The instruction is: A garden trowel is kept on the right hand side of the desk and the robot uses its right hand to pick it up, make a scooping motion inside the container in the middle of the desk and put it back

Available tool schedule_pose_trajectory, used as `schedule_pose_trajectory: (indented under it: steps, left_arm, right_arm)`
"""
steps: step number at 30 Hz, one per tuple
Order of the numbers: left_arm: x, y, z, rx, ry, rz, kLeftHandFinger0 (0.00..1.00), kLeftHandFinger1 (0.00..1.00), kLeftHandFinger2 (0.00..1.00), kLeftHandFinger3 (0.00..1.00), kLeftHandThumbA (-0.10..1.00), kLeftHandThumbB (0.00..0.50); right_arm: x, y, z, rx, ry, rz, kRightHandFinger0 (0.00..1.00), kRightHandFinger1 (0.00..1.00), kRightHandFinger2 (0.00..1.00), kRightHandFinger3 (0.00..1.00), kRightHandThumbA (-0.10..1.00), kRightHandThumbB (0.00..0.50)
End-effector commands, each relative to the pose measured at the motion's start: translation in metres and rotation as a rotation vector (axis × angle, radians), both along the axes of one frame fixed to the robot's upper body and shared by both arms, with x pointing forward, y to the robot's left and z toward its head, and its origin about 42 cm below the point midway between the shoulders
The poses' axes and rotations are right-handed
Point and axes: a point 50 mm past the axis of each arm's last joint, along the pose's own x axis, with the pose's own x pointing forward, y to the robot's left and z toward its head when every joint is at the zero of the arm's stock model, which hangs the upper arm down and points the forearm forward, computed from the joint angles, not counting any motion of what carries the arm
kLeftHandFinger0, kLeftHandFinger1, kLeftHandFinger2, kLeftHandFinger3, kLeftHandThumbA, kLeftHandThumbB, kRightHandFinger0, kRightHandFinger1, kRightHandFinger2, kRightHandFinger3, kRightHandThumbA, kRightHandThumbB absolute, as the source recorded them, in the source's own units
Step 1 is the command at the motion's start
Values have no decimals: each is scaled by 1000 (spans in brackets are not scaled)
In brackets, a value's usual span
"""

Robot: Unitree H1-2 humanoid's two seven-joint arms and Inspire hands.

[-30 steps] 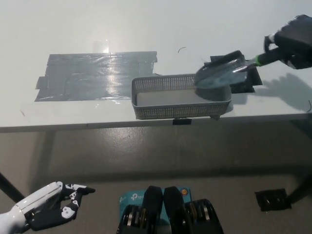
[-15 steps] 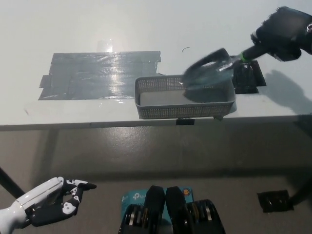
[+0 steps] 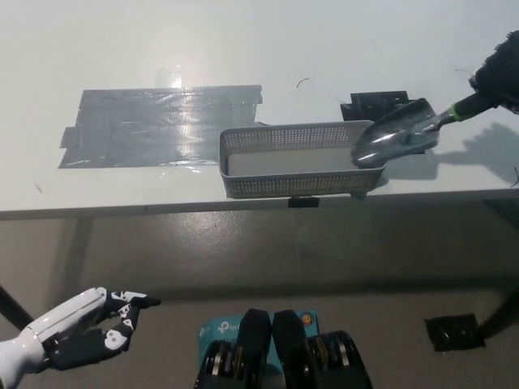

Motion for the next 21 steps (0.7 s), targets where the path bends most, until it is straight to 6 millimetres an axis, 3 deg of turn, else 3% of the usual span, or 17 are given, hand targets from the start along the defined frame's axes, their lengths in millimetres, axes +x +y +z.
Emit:
schedule_pose_trajectory:
  steps: [1, 2, 4, 7, 8, 9, 11, 12, 16, 17, 19, 20, 21]
  left_arm:
    - [1, 3, 15, 38, -47, -12, 1000, 935, 861, 1000, 1000, 403]
    - [1, 3, 15, 38, -47, -12, 1000, 935, 862, 1000, 1000, 403]
    - [0, 2, 15, 38, -45, -14, 1000, 943, 882, 1000, 1000, 392]
    - [1, 0, 15, 31, -43, -18, 1000, 945, 884, 1000, 1000, 389]
    - [2, 0, 16, 28, -40, -20, 1000, 945, 884, 1000, 1000, 389]
    - [2, -1, 16, 28, -38, -23, 1000, 945, 882, 1000, 1000, 387]
    - [2, -2, 18, 30, -37, -27, 1000, 948, 869, 1000, 1000, 391]
    - [3, -2, 19, 30, -39, -29, 1000, 949, 868, 1000, 1000, 391]
    - [6, -3, 23, 30, -47, -36, 1000, 951, 869, 1000, 1000, 390]
    - [6, -3, 24, 28, -47, -33, 1000, 952, 870, 1000, 1000, 384]
    - [7, -3, 25, 26, -48, -35, 1000, 952, 877, 1000, 1000, 363]
    - [7, -2, 26, 30, -50, -34, 1000, 952, 879, 1000, 1000, 362]
    - [6, -2, 26, 32, -51, -34, 1000, 961, 887, 1000, 1000, 361]
  right_arm:
    - [5, 3, 28, -25, -104, 12, 0, 6, 310, 243, -100, 0]
    - [4, 2, 28, -25, -104, 12, 0, 6, 312, 242, -100, 0]
    - [5, 22, 28, -28, -129, 51, 0, 17, 331, 259, -100, 0]
    - [4, 36, 29, -27, -143, 61, 0, 0, 325, 262, -100, 0]
    - [5, 47, 30, -21, -149, 73, 0, 14, 348, 418, -100, 0]
    - [5, 53, 31, -18, -152, 78, 0, 26, 360, 510, -99, 0]
    - [2, 67, 32, -22, -167, 104, 0, 0, 298, 349, -53, 0]
    - [1, 70, 32, -29, -169, 103, 0, 8, 310, 428, -17, 0]
    - [-1, 78, 37, -29, -178, 128, 0, 11, 317, 433, 9, 0]
    - [0, 80, 36, -43, -195, 152, 0, 0, 298, 351, -13, 0]
    - [-2, 83, 35, -33, -199, 157, 0, 0, 301, 374, -30, 0]
    - [-3, 86, 31, -34, -194, 155, 0, 0, 310, 465, -35, 7]
    - [-4, 89, 26, -34, -190, 154, 0, 0, 303, 376, -17, 1]
